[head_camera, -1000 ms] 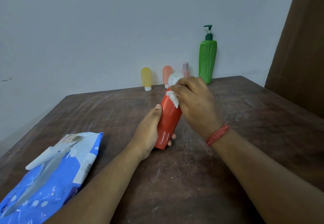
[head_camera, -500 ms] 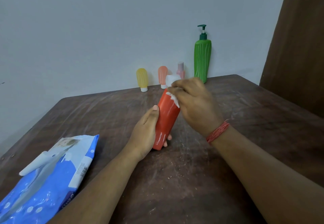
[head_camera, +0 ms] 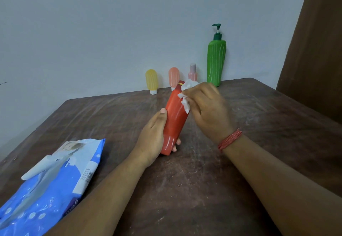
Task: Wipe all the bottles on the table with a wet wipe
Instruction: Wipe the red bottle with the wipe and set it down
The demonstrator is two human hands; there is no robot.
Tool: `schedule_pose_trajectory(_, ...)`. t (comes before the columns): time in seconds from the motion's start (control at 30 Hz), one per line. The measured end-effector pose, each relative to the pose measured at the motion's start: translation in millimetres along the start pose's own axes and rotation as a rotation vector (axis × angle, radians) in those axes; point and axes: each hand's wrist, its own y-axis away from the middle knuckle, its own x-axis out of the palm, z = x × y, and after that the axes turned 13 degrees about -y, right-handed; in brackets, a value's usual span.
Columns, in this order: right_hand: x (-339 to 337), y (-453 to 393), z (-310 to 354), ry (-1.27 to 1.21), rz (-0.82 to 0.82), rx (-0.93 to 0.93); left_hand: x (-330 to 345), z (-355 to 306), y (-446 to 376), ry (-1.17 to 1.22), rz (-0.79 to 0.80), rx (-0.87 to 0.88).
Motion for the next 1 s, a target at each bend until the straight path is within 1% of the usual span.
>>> schedule_pose_trajectory(0.1, -2, -1, -9, -0.037, -0.072, 0.143, 0, 2, -1, 0.002, -0.009, -0.003)
schedule_pose_trajectory(0.23, 0, 4, -12, -0.112, -0.056, 0.261, 0, 3, -2, 0.001, -0.016, 0.002)
schedule_pose_trajectory(0.3, -1, 3, -9, -0.146, -0.096, 0.292, -1, 2, -1, -0.01, -0.02, 0.007)
schedule_pose_trajectory(0.37, -3, 0, -2, -0.156, -0.126, 0.227, 0, 0, 1, -0.028, -0.02, 0.016)
schedule_pose_trajectory(0.47, -4, -4, 6, -0.068, -0.076, 0.039, 1, -3, 3, -0.074, -0.013, 0.036)
schedule_pose_trajectory(0.5, -5, -5, 4, -0.031, -0.067, 0.011, 1, -3, 4, -0.082, -0.013, 0.04)
schedule_pose_trajectory(0.6, -9, -4, -3, -0.024, -0.098, 0.081, 1, -3, 4, -0.087, -0.024, 0.051)
schedule_pose_trajectory(0.73, -8, -4, -2, -0.16, -0.157, 0.197, 0, -1, 3, -0.049, -0.025, 0.058)
schedule_pose_trajectory(0.8, -7, -6, -2, -0.314, -0.225, 0.302, -1, -1, 3, -0.064, -0.015, 0.078)
schedule_pose_trajectory(0.87, -11, -10, -1, -0.509, -0.278, 0.399, -3, -2, 4, -0.127, 0.001, 0.126)
schedule_pose_trajectory(0.93, -19, -13, 4, -0.596, -0.277, 0.375, -5, -3, 6, -0.21, 0.008, 0.177)
schedule_pose_trajectory(1.0, -24, -13, 13, -0.546, -0.209, 0.227, -5, -3, 6, -0.254, -0.002, 0.206)
